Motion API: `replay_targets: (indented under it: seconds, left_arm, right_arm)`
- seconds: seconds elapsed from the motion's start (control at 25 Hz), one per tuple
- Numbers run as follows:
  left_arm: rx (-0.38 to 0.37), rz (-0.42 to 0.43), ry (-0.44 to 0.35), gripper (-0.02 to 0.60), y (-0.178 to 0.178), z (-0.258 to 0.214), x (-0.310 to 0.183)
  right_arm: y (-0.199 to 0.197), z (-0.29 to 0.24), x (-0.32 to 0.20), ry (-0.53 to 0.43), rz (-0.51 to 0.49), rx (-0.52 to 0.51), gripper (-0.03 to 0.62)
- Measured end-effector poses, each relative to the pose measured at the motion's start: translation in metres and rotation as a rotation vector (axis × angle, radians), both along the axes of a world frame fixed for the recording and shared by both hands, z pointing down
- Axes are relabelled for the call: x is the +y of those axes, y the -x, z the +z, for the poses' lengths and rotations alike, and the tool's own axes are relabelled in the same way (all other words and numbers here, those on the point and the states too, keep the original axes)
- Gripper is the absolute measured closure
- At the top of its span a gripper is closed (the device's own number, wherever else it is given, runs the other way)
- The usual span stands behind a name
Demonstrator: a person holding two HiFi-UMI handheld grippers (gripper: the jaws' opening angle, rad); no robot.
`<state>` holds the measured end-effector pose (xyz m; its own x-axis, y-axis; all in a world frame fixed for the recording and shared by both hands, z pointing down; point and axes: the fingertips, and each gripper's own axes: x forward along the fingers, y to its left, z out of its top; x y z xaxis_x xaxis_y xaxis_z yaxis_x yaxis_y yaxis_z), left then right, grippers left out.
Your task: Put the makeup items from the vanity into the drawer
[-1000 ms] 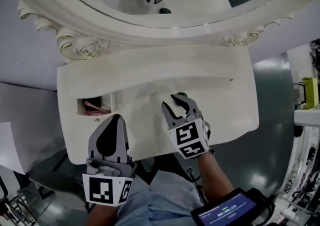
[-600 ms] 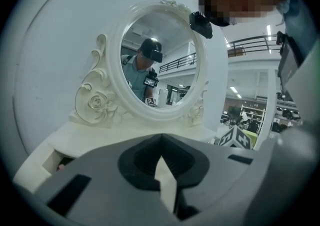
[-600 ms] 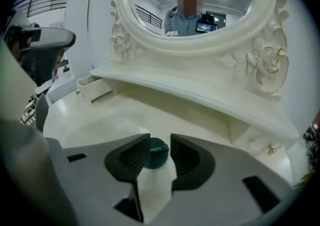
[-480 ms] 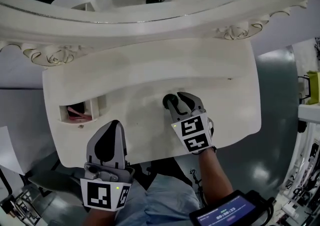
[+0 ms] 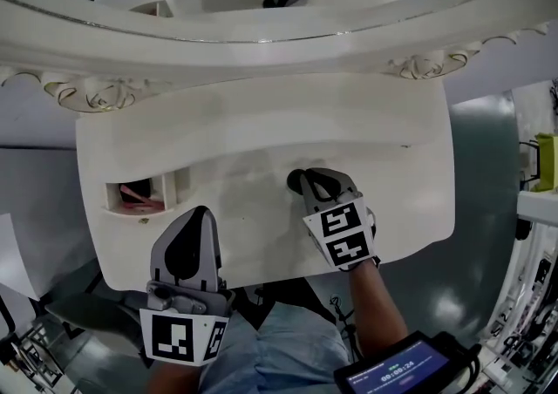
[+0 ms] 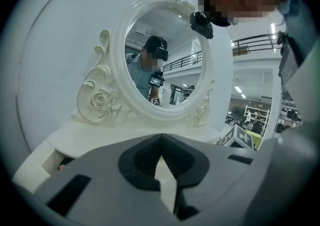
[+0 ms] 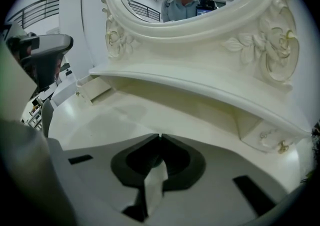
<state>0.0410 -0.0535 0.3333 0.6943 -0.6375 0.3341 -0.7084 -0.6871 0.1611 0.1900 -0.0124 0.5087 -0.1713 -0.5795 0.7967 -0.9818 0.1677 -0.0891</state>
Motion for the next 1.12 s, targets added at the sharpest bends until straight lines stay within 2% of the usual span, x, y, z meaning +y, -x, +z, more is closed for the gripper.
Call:
replay_targets:
  seconds: [0.32,0.48,0.68,0.92,1.12]
  left_arm:
    - [0.039,-0.059,-0.057,0.581,0.037,-0.030,-0.001]
    - [0.051,-0.141,-0.095,0.581,0.077,-0.046,-0.008]
    - [0.051,-0.256,-0.126,0.581,0.138,-0.060,-0.020]
    - [0.037,-0.377,-0.120,0.581,0.206,-0.054,-0.032]
    - [0.034,-0.431,-0.088,0.581,0.232,-0.042,-0.034]
  right_arm:
    - [0.047,-0.057,-0.025,-0.120,-0.078,-0.009,0.579]
    - [0.099,-0.096,-0.056,-0.219,-0.177,-0.045,0.579]
    - [0.183,-0.127,-0.089,-0.310,-0.326,-0.086,0.579]
    - [0.249,-0.104,-0.115,-0.297,-0.440,-0.031,0.579]
    - [0.269,-0.082,-0.112,-0.249,-0.506,0.020,0.573]
